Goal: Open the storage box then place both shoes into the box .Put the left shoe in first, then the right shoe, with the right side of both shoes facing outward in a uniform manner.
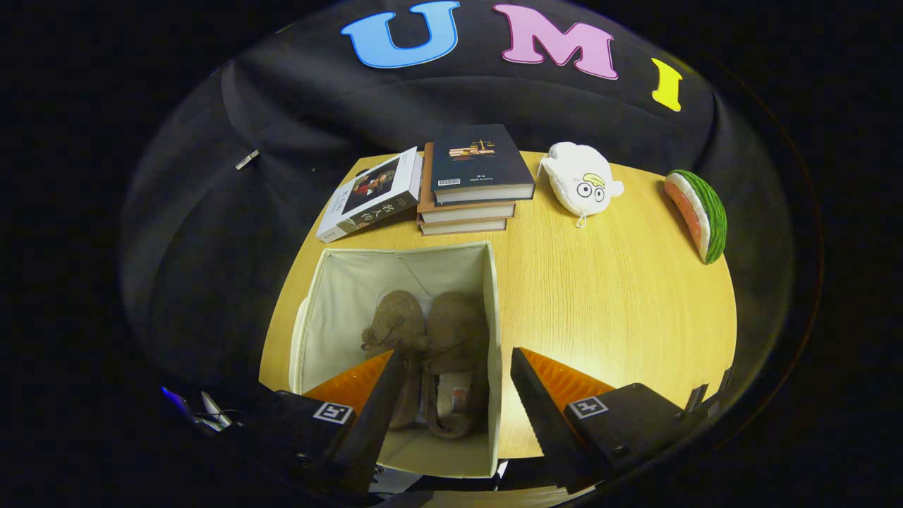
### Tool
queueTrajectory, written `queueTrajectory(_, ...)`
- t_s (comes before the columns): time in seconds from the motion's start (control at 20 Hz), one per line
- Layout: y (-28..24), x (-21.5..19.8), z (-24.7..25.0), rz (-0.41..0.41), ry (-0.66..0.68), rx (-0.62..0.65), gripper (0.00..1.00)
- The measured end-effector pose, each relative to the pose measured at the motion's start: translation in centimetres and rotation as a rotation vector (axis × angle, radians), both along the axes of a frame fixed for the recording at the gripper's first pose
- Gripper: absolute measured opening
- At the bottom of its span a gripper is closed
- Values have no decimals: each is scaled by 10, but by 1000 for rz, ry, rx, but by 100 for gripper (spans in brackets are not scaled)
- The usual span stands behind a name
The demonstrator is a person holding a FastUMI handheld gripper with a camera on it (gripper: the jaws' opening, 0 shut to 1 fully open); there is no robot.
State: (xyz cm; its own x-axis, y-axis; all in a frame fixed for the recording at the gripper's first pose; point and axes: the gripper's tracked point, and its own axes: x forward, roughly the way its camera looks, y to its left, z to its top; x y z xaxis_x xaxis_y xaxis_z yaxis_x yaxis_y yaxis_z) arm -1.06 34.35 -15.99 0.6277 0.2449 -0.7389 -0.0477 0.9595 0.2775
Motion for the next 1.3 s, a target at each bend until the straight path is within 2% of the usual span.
queueTrajectory(0.3,-8,5,27,-35,-106,74,97)
queueTrajectory(0.5,-38,13,52,-92,-215,106,97)
queueTrajectory(0.75,-100,17,79,-166,-359,70,97)
queueTrajectory(0.9,-144,17,77,-201,-412,30,97)
queueTrajectory(1.1,-201,12,77,-253,-446,-2,97)
queueTrajectory(1.3,-254,10,80,-308,-473,20,97)
